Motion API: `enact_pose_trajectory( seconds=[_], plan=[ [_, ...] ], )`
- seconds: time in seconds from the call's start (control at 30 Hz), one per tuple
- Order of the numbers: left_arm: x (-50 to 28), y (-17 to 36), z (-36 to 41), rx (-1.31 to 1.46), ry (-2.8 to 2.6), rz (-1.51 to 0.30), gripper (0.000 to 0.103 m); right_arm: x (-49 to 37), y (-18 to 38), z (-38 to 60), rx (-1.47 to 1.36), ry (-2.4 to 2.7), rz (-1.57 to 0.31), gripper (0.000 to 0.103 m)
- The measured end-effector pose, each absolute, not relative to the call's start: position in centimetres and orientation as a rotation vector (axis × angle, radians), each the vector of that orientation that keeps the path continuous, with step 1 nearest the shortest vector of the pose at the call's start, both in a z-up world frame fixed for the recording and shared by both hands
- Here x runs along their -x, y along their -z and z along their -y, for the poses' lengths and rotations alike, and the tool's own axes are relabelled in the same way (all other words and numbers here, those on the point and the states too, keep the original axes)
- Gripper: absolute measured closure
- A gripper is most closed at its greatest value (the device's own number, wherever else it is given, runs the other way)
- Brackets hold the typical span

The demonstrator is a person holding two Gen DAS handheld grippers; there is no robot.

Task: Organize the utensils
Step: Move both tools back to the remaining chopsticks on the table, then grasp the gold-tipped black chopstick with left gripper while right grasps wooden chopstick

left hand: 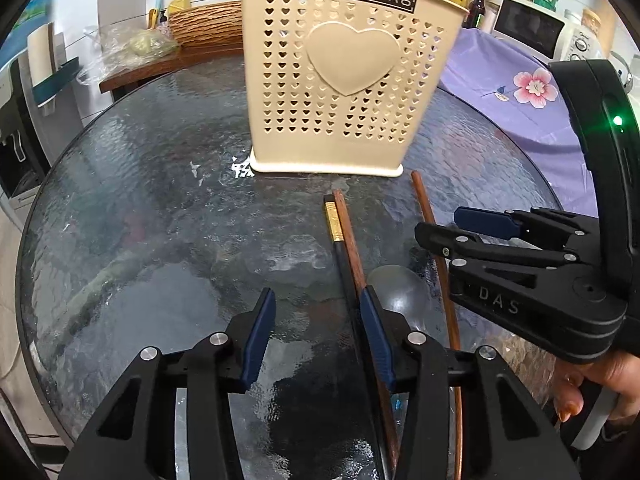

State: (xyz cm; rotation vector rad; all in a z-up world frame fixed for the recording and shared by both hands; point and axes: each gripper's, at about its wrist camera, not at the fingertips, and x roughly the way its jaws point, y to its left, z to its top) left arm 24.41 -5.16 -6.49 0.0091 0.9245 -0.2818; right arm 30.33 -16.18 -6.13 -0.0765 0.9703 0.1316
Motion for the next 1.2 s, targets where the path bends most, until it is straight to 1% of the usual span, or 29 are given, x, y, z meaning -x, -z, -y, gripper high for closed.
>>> enact_pose_trajectory(
  seconds=[0.27, 0.37, 0.53, 0.67, 0.9, 0.93, 0.97, 1.0, 1.03, 1.07, 1.17, 1.2],
  plan=[
    [-24.2, 6.3, 5.9, -0.072, 0.277, -0.913, 0.061, -30.6, 6.0, 17.3, 0.108, -0.141, -0.978, 0.061],
    [-24.5, 6.4, 5.4, -0.085, 0.267, -0.928, 0.064, -30.5, 6.0, 17.8, 0.12, -0.141, -0.985, 0.061],
    [-25.2, 6.3, 4.0, -0.071, 0.242, -0.938, 0.064, -30.6, 6.0, 19.0, 0.086, -0.148, -1.0, 0.066],
    [-26.0, 6.4, 3.6, -0.041, 0.246, -0.959, 0.064, -30.8, 6.0, 19.2, 0.06, -0.147, -1.004, 0.066],
    [-27.4, 6.4, 4.9, -0.066, 0.229, -0.95, 0.064, -31.5, 6.0, 19.1, 0.06, -0.124, -1.002, 0.066],
    [-27.6, 6.4, 5.0, -0.068, 0.225, -0.949, 0.064, -31.6, 6.0, 19.0, 0.06, -0.12, -1.001, 0.069],
    [-27.7, 6.4, 5.0, -0.067, 0.221, -0.949, 0.064, -31.8, 6.0, 18.8, 0.057, -0.112, -0.999, 0.074],
    [-28.0, 6.4, 5.1, -0.065, 0.217, -0.95, 0.064, -31.9, 6.0, 18.8, 0.05, -0.107, -0.997, 0.076],
    [-28.1, 6.5, 5.1, -0.065, 0.217, -0.95, 0.065, -32.1, 6.0, 18.8, 0.041, -0.104, -0.996, 0.079],
    [-28.3, 6.5, 5.2, -0.067, 0.215, -0.95, 0.07, -32.4, 6.0, 18.8, 0.03, -0.101, -0.997, 0.084],
    [-28.8, 6.4, 5.4, -0.067, 0.207, -0.949, 0.08, -33.1, 6.0, 18.9, 0.019, -0.093, -0.996, 0.087],
    [-29.0, 6.4, 5.5, -0.064, 0.206, -0.95, 0.082, -33.3, 6.0, 18.8, 0.017, -0.093, -0.996, 0.087]
  ],
)
